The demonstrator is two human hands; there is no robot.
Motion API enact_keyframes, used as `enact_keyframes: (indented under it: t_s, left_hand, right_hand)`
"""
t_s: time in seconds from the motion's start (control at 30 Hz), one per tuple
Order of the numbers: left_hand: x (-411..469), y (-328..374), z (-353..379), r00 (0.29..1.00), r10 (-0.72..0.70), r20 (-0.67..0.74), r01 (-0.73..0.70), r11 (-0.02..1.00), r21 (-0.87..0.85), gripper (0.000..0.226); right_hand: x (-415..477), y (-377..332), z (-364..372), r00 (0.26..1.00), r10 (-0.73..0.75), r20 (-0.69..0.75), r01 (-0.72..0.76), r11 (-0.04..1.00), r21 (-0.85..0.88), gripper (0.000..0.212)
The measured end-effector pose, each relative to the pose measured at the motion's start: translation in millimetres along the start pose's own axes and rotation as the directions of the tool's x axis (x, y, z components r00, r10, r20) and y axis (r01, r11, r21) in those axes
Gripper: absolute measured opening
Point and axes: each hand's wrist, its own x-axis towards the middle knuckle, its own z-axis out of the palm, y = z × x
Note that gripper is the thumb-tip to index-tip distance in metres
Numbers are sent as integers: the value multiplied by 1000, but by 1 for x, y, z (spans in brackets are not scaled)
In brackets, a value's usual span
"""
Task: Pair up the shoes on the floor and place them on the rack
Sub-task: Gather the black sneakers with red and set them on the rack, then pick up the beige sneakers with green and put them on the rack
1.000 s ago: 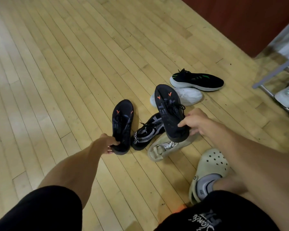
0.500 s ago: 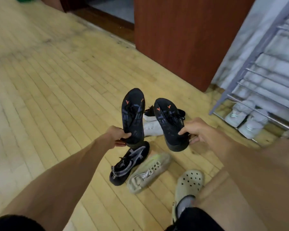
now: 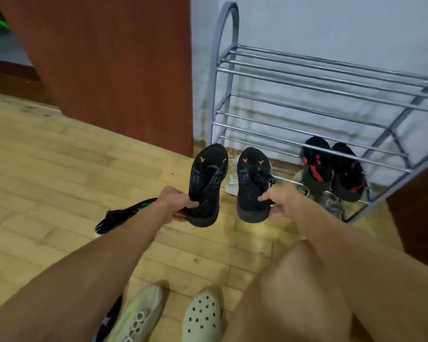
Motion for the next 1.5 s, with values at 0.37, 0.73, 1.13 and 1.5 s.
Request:
enact_keyframes:
  t_s: [0.37, 0.73, 1.13, 1.5]
  left_hand:
    - [131, 111, 106, 996, 76, 39, -76, 997, -5, 26]
    - [205, 140, 133, 993, 119, 19, -121, 985, 119, 42]
    - [114, 107, 64, 988, 131, 78, -141, 980, 138, 52]
    - [-7, -80, -99, 987, -103, -125, 109, 993, 41, 48]
  right_hand:
    - [158, -14, -55, 992, 1, -129, 31, 969, 246, 33]
    - [229, -14, -47, 975, -106, -195, 142, 974, 176, 11]
    - [149, -44, -21, 959, -169, -229, 132, 977, -168, 46]
    - [-11, -30, 129, 945, -208, 253, 299, 864, -406, 37]
